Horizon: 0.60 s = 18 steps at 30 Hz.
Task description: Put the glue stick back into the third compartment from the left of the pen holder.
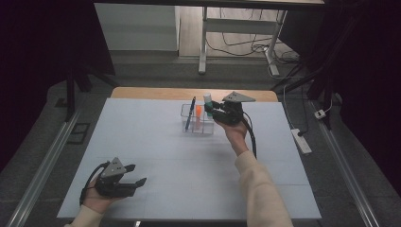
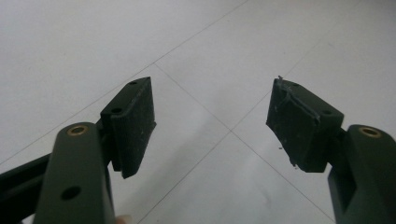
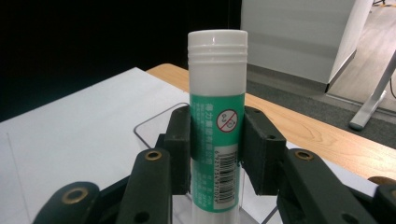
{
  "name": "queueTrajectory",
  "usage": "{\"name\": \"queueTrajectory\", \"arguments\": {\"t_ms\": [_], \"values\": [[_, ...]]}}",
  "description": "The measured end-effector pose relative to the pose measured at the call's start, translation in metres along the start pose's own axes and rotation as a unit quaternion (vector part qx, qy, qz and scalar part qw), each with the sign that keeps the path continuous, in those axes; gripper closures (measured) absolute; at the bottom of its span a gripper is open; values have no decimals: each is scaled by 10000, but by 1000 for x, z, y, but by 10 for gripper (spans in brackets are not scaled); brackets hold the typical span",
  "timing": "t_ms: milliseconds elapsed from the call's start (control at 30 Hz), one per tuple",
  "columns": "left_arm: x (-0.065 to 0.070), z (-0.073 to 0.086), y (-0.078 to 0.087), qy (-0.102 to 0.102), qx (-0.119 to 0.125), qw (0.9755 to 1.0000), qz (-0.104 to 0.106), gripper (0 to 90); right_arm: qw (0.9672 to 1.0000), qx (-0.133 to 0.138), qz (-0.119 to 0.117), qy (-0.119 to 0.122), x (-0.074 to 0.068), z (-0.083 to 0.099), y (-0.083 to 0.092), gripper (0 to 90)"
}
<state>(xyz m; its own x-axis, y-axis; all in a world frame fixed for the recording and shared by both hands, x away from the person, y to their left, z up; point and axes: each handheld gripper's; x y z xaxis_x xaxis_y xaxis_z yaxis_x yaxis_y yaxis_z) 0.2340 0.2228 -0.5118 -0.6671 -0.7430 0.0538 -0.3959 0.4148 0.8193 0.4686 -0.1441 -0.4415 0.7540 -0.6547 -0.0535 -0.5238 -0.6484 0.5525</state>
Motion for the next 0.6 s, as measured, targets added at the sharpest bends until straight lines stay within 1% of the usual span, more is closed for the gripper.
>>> {"name": "queueTrajectory", "arguments": {"t_ms": [167,267,333,433,467,500,533,600], "values": [[-2,0,0,22,8,10000,-6,321,9999,-53,82,-96,7,1,-9,649],[-3,1,0,36,6,10000,-4,321,9998,-86,81,-138,10,2,-13,649],[-3,1,0,46,6,10000,-2,321,9998,-81,37,-176,12,4,-16,648],[-3,1,-1,46,-12,10000,3,321,9996,-148,89,-206,14,6,-19,640],[-3,1,-1,47,-14,10000,3,321,9994,-191,184,-211,14,7,-20,614],[-3,1,-1,49,-15,10000,6,321,9992,-172,277,-218,14,7,-20,558],[-4,1,-1,53,-18,10000,11,321,9991,-160,290,-247,14,7,-20,510],[-4,1,-1,67,-13,10000,15,321,9993,-151,211,-272,14,7,-18,491]]}}
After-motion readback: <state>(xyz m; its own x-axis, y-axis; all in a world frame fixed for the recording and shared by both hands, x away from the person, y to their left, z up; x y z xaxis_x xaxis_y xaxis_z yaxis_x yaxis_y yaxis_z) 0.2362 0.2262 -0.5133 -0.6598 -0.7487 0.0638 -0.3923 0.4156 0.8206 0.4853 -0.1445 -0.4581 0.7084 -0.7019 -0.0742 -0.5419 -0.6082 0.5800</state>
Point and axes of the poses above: each handheld gripper's, and its own axes: y roughly backward along the jaws, z roughly out of its underside, x roughly to its right, and after that the axes turned 14 degrees about -x, right-handed
